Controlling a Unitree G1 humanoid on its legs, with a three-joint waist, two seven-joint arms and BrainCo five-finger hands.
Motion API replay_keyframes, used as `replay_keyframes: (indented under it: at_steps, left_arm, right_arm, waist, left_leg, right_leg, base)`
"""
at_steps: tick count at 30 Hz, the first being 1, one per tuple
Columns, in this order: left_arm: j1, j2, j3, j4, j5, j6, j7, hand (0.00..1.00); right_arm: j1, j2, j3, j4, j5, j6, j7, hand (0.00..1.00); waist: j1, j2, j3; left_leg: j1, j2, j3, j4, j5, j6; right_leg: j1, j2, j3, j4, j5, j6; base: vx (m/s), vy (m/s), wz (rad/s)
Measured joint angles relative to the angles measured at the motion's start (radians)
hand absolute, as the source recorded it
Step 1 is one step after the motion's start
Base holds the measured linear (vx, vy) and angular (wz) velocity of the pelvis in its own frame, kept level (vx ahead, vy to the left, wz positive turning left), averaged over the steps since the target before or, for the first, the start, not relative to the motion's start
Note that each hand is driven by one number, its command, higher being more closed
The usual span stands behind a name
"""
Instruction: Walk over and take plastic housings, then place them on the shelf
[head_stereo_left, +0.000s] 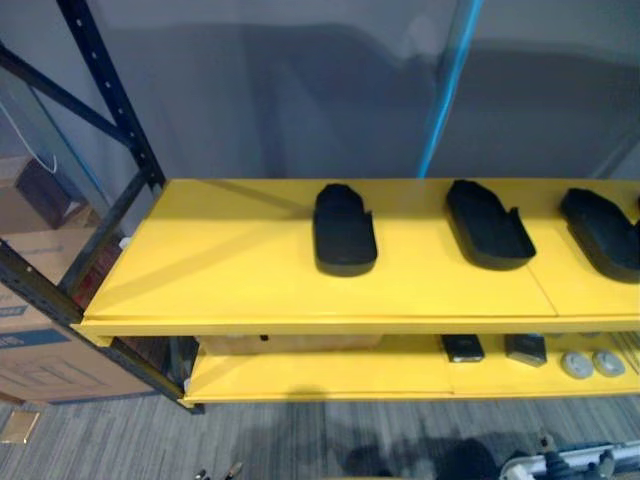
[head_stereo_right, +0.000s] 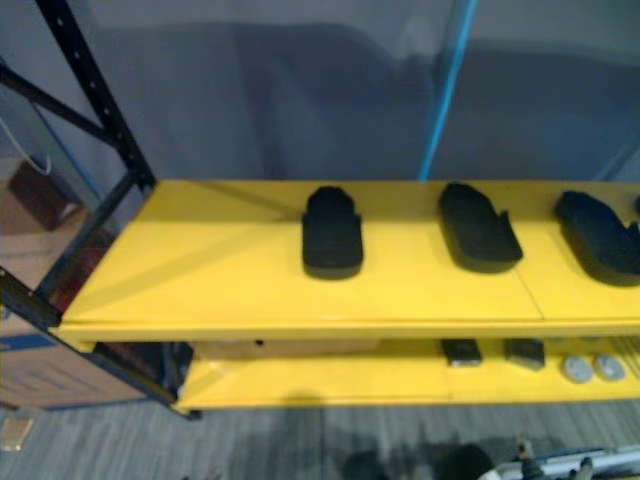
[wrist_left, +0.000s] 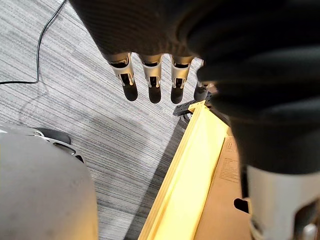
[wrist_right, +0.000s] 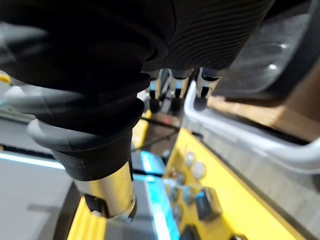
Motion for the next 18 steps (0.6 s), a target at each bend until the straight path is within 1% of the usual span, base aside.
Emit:
replay_keyframes:
  at_steps: [4,6,9,10,11,12,13,14,15,16,17,18]
  left_arm:
    - [-0.01,0.012,-0.007,-0.005,0.048,0.022,-0.007,0.0]
    - [-0.017,0.025,-0.028,-0.005,0.071,0.039,-0.021,0.0]
    - [-0.026,0.039,-0.044,-0.005,0.088,0.056,-0.037,0.0]
    - [-0.035,0.041,-0.044,-0.006,0.087,0.056,-0.038,0.0]
    - [-0.05,0.048,-0.043,-0.006,0.084,0.056,-0.039,0.0]
    - [-0.055,0.052,-0.043,-0.005,0.077,0.056,-0.038,0.0]
    - [-0.059,0.052,-0.044,-0.005,0.076,0.055,-0.038,0.0]
    - [-0.063,0.046,-0.046,-0.005,0.068,0.048,-0.037,0.0]
    - [-0.063,0.043,-0.051,-0.004,0.065,0.044,-0.036,0.0]
    - [-0.064,0.035,-0.088,-0.004,0.039,0.034,-0.036,0.0]
    - [-0.07,0.033,-0.117,-0.005,0.031,0.026,-0.036,0.0]
    - [-0.094,0.04,-0.143,-0.006,0.031,0.011,-0.035,0.0]
  right_arm:
    - [-0.029,0.002,0.013,0.065,0.008,-0.019,0.033,0.0]
    - [-0.043,0.002,0.023,0.073,0.007,-0.019,0.041,0.0]
    - [-0.077,-0.006,0.075,0.082,-0.016,-0.02,0.063,0.0]
    - [-0.095,-0.011,0.093,0.083,-0.039,-0.02,0.071,0.0]
    - [-0.122,-0.021,0.123,0.086,-0.053,-0.021,0.086,0.0]
    - [-0.144,-0.04,0.155,0.094,-0.06,-0.021,0.1,0.0]
    - [-0.168,-0.066,0.192,0.099,-0.072,-0.021,0.108,0.0]
    - [-0.212,-0.103,0.238,0.101,-0.073,-0.021,0.126,0.0]
    - [-0.229,-0.121,0.252,0.102,-0.075,-0.021,0.133,0.0]
    - [-0.261,-0.155,0.277,0.109,-0.094,-0.021,0.146,0.0]
    - [-0.29,-0.167,0.288,0.109,-0.117,-0.021,0.154,0.0]
    - [-0.321,-0.171,0.306,0.106,-0.142,-0.021,0.167,0.0]
  waist:
    - [0.01,-0.006,-0.003]
    - [0.01,-0.006,-0.003]
    - [0.01,-0.004,0.001]
    - [0.011,-0.002,0.015]
    - [0.014,-0.01,0.041]
    - [0.02,-0.011,0.048]
    - [0.025,-0.011,0.054]
    - [0.036,-0.005,0.064]
    - [0.041,0.008,0.066]
    - [0.055,0.043,0.066]
    - [0.055,0.057,0.068]
    - [0.053,0.059,0.082]
  left_leg:
    - [0.0,0.009,0.022,0.0,-0.004,-0.006]
    - [0.0,0.015,0.03,0.001,-0.009,-0.013]
    - [0.003,0.034,0.079,0.014,-0.02,-0.031]
    - [-0.003,0.04,0.082,0.047,-0.03,-0.032]
    - [-0.016,0.044,0.071,0.112,-0.042,-0.022]
    - [-0.04,0.046,0.037,0.179,-0.052,-0.006]
    - [-0.077,0.043,-0.019,0.262,-0.067,0.02]
    - [-0.131,0.031,-0.107,0.355,-0.102,0.05]
    - [-0.141,0.018,-0.164,0.361,-0.119,0.063]
    - [-0.136,0.005,-0.243,0.348,-0.15,0.069]
    - [-0.133,0.0,-0.252,0.326,-0.163,0.053]
    - [-0.14,-0.014,-0.245,0.306,-0.163,0.053]
  right_leg:
    - [-0.006,0.008,0.004,-0.004,0.002,0.003]
    - [-0.008,0.016,0.01,-0.01,0.003,0.004]
    - [-0.044,0.047,0.067,-0.009,0.01,-0.003]
    - [-0.05,0.057,0.09,-0.008,0.015,-0.006]
    - [-0.053,0.071,0.128,-0.001,0.017,-0.009]
    - [-0.062,0.075,0.158,0.006,0.021,-0.013]
    - [-0.079,0.078,0.198,0.017,0.023,-0.013]
    - [-0.103,0.078,0.253,0.027,0.029,-0.01]
    - [-0.116,0.087,0.281,0.026,0.035,-0.007]
    - [-0.145,0.114,0.335,0.024,0.052,0.003]
    - [-0.172,0.129,0.344,0.023,0.069,0.003]
    - [-0.2,0.123,0.327,0.023,0.088,0.001]
  base:
    - [0.02,-0.028,-0.1]
    - [0.05,-0.043,-0.17]
    - [0.07,-0.049,-0.52]
    - [0.08,-0.046,-0.76]
    - [0.07,-0.085,-0.84]
    - [0.04,-0.118,-1.01]
    - [0.0,-0.002,-1.24]
    - [-0.03,0.064,-1.26]
    - [-0.06,0.165,-1.53]
    - [-0.06,0.083,-1.32]
    - [-0.08,0.077,-1.34]
    - [-0.09,0.045,-0.93]
